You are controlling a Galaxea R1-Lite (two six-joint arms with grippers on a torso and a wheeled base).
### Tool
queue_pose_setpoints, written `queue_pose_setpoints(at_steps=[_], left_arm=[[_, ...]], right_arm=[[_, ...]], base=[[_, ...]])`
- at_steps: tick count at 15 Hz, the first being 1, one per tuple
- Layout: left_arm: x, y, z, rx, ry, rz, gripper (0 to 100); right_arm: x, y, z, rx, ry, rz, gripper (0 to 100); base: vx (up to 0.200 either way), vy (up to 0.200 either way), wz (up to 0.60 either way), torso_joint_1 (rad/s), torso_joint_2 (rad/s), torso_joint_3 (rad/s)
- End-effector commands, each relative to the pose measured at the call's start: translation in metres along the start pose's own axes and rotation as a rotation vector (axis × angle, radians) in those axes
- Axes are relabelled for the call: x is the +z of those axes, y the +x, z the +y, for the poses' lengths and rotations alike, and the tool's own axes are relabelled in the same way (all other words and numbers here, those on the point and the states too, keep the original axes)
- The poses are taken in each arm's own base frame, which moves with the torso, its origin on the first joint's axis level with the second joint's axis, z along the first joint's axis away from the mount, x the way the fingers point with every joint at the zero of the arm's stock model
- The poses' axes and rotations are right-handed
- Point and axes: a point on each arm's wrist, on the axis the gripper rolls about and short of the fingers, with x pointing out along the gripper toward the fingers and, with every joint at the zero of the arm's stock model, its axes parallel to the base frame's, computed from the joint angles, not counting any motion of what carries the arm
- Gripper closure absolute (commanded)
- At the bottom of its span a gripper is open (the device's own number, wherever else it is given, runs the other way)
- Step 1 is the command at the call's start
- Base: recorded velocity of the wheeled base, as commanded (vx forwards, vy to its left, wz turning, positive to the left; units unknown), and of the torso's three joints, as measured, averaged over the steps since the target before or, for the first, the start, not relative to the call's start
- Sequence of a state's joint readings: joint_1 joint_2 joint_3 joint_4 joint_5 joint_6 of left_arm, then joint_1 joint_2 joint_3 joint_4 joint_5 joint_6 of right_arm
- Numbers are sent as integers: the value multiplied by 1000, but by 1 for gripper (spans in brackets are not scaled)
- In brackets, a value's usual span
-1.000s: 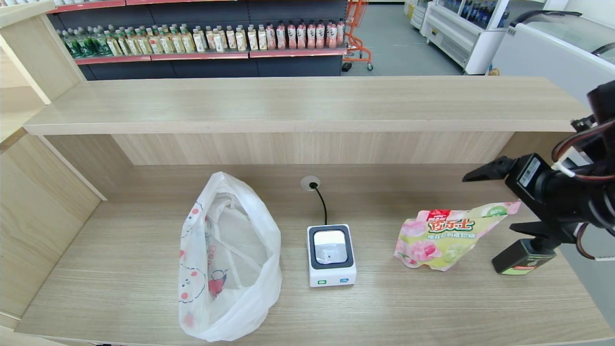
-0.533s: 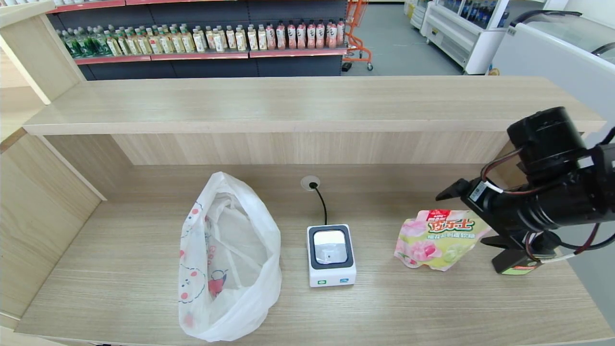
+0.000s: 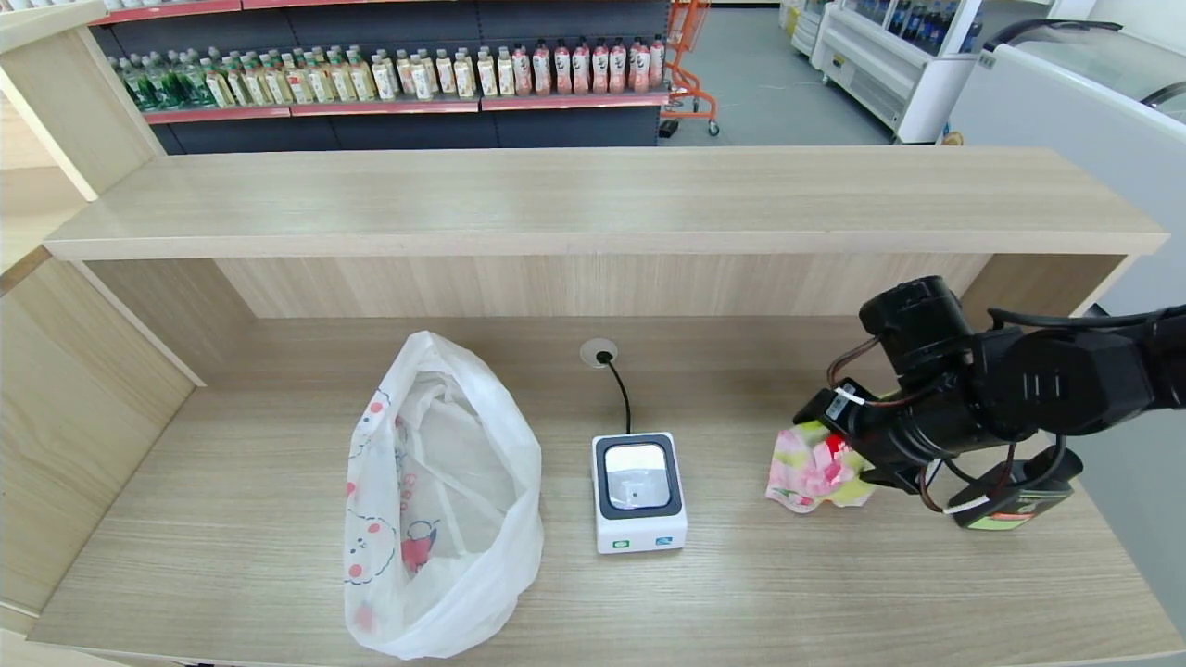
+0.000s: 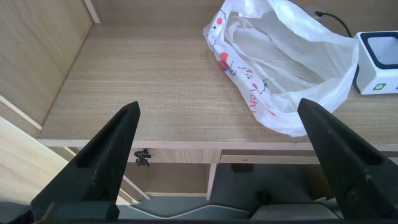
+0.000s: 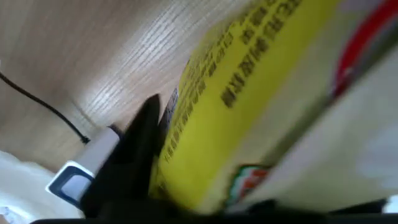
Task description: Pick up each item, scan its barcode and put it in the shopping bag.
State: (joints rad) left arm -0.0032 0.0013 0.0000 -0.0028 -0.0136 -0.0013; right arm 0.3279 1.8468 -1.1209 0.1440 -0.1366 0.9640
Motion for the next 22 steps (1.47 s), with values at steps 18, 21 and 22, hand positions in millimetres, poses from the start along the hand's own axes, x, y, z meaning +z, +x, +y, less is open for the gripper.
queue_pose_setpoints(at_steps=[18,21,22], left_arm=[[0,0,0,0,0,0,0],[0,0,0,0,0,0,0],[0,0,0,0,0,0,0]], right_arm=[[-13,-110,-65,1125,-1402,-55,100],[-30,-92,-79,1255,-1651,-141,100],[-34,-91,-84,1289,-1712,-175,100]], base=[[0,0,0,0,0,0],[0,0,0,0,0,0],[0,0,0,0,0,0]])
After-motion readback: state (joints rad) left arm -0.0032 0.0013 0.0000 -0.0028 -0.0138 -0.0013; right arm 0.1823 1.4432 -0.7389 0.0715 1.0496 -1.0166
